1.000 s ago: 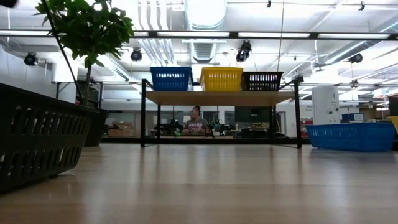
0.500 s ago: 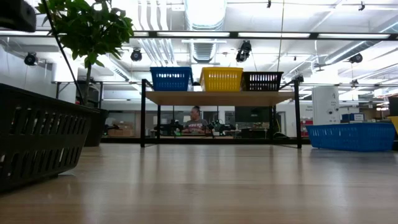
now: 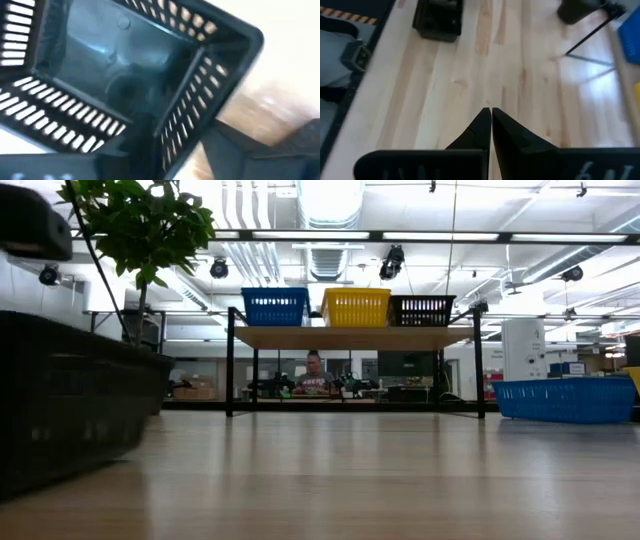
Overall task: Stack baskets on shelf by color
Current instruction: Stack the right black bin on top of the other black bin on the shelf
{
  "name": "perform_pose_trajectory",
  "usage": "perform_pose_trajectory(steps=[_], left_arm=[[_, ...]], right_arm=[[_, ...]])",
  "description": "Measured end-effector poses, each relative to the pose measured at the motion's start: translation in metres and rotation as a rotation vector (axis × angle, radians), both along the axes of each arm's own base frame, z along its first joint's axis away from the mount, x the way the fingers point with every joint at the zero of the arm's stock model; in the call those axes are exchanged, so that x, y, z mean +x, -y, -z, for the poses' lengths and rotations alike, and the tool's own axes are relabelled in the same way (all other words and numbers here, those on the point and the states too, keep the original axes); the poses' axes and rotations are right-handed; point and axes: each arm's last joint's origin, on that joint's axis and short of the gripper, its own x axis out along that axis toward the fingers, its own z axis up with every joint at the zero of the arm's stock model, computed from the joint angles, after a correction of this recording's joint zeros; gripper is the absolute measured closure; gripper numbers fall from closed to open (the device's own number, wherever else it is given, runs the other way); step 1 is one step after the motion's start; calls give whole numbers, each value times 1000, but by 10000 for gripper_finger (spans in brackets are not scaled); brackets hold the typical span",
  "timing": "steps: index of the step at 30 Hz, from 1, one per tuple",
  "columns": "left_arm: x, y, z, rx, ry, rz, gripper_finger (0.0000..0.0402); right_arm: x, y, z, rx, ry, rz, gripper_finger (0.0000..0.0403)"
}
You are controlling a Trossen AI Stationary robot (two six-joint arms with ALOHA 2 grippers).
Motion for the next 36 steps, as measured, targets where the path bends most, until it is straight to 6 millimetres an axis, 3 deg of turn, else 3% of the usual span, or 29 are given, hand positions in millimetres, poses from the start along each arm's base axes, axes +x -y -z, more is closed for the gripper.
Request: perform_pose_trajectory(steps=[5,7,15,22,27,31,36], left_arm=[[2,3,-6,-11,18,-7,370],[5,2,-11,-16,48,-65,391],[24,-3,-49,10,283,-175,400],[50,-16,-97,59,548,-324,401],[76,-38,-128,39,629,-424,401],[93,-62,-139,19,636,-506,401],[109,-88,-137,-57,638,-670,401]], right_arm=[[-9,-16,11,-77,54,-20,394],[-13,-23,19,-114,93,-43,394],[-17,-23,49,-115,257,-163,394],[-39,-2,58,-87,400,-193,394],[-55,14,59,-58,542,-207,394],[-58,24,61,-47,595,-176,394],[-50,26,51,-62,624,-123,375]])
